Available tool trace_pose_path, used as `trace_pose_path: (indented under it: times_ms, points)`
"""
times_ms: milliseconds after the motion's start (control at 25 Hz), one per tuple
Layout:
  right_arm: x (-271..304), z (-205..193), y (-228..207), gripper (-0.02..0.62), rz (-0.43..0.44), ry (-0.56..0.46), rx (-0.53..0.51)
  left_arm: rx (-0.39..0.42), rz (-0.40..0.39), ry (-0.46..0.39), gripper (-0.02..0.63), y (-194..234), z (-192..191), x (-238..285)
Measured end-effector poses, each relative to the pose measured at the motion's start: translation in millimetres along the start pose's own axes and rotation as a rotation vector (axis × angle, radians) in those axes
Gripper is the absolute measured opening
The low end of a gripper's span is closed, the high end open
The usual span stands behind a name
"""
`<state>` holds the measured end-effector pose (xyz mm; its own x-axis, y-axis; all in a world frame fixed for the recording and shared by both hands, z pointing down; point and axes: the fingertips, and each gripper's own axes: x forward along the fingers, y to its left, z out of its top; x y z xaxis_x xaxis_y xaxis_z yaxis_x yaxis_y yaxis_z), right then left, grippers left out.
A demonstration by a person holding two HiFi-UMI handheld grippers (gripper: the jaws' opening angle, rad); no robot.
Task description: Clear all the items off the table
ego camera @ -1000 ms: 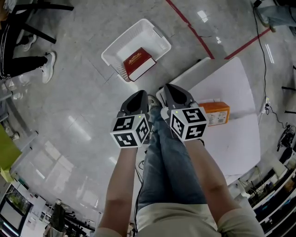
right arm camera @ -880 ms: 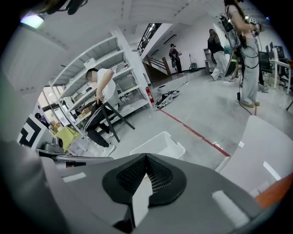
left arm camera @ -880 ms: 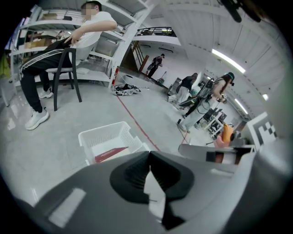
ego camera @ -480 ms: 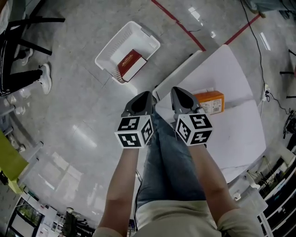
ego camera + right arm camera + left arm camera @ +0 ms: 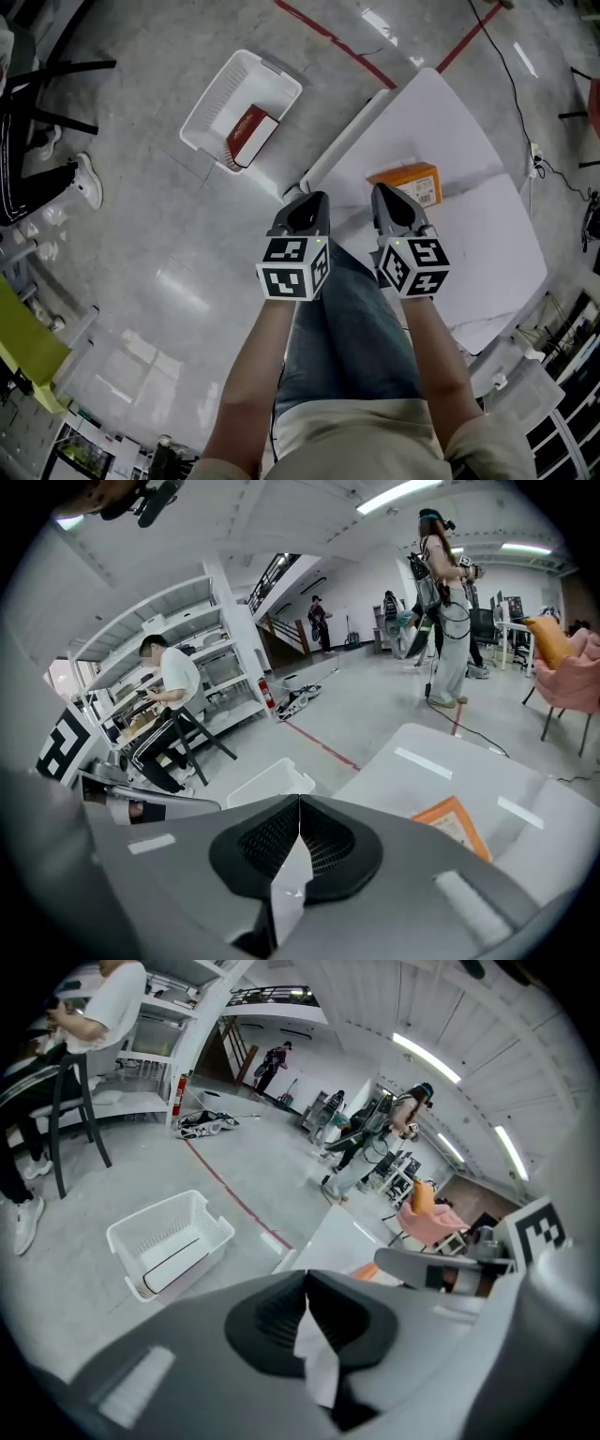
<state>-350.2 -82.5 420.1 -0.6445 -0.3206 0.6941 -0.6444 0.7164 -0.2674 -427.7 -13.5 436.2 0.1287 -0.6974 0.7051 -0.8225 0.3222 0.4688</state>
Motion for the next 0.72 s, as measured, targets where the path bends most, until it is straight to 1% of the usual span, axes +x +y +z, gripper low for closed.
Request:
trace_pose_path:
  times_ms: [40, 120, 280, 480, 560, 720]
  points:
    - [-5.2, -2.9, -6.0, 0.004, -0.008, 0.002, 0.004, 0.005, -0.009, 0.01, 0.011, -5.7, -3.3, 1.7]
    - [-14.6, -8.6, -18.5, 0.048, -0.02, 0.009, 0.02, 0.014, -0.031, 0.029, 0.015, -17.4, -8.9, 5.8]
    - [-30.0, -15.8, -46.4, 0.099, -0.061, 0.017, 0.047, 0.046, -0.075, 0.065, 0.048, -40.5, -16.8, 16.5]
    - [-43.0, -20.9, -80.2, 0.148, -0.097, 0.029, 0.073, 0.078, -0.123, 0.104, 0.117, -65.4, -25.0, 29.9]
    - [-45.6, -23.1, -91.3, 0.177, -0.102, 0.041, 0.082, 0.086, -0.141, 0.121, 0.144, -73.7, -28.1, 34.1]
    - [-44.8, -29.7, -108.9, 0.229, -0.103, 0.072, 0.092, 0.088, -0.172, 0.159, 0.22, -84.3, -34.5, 43.7]
